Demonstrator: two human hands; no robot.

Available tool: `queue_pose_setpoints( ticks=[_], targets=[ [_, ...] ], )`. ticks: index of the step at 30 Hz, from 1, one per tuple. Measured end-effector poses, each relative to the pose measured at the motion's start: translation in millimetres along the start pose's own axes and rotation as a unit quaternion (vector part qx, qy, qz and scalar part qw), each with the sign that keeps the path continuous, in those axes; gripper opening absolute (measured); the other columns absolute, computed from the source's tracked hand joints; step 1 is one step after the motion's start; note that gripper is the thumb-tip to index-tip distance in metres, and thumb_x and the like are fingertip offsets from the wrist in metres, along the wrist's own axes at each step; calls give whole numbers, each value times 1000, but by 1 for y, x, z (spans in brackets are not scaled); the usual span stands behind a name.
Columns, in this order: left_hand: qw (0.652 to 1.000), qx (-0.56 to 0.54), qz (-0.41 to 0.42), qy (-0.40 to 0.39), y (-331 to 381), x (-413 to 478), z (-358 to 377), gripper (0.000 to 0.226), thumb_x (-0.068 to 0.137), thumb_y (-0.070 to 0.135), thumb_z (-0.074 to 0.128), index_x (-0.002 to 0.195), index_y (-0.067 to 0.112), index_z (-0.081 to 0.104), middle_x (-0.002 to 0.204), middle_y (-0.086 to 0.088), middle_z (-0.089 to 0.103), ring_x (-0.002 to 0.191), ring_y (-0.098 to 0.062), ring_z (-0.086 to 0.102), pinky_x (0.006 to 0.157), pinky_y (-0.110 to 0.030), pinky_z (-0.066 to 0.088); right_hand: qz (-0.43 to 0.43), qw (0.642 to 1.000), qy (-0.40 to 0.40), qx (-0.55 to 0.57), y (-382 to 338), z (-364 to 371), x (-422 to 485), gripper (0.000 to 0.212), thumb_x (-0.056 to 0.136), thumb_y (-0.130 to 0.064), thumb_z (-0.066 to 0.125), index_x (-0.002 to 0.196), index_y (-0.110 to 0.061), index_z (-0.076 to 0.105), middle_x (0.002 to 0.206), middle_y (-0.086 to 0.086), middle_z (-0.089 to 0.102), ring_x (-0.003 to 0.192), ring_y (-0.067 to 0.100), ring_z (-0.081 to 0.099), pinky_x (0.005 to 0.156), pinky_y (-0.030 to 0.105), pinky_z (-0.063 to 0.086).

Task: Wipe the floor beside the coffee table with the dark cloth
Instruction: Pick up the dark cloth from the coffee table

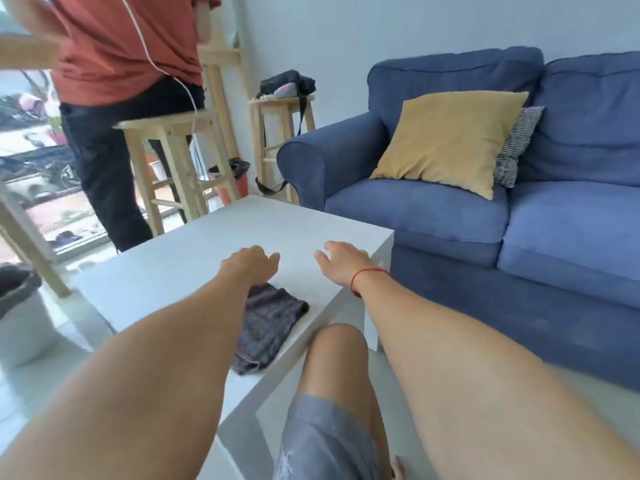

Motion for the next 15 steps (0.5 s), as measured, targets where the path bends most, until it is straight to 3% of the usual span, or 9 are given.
queue_pose_setpoints(
  ticks=[7,11,15],
  targets=[
    [998,30,-31,-55,-51,-21,37,75,88,63,41,134,4,49,137,-17,51,124,-37,50,102,-42,42,-7,993,-94,-68,-32,58,-34,60,81,-62,58,113,-11,61,122,10,64,112,30,58,89,35,42],
    [998,23,-14,-52,-47,-25,39,68,90,56,47,131,2,50,133,-15,56,120,-34,53,99,-39,43,42,991,-128,0,-32,62,-35,54,84,-45,64,121,-8,54,126,11,59,114,30,57,93,34,45],
    [1000,-23,14,-8,-29,-26,31,59,97,48,37,132,1,45,134,-19,54,120,-38,52,98,-42,42,78,984,-83,133,-25,52,-29,43,90,-31,61,121,-1,58,125,16,61,110,33,58,84,30,44]
  ],
)
Point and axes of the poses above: each hand's wrist, its own x-axis towards the middle knuckle, its own z-axis out of the palm, y = z × x, the point moved 7 cm from there along x, towards the middle knuckle
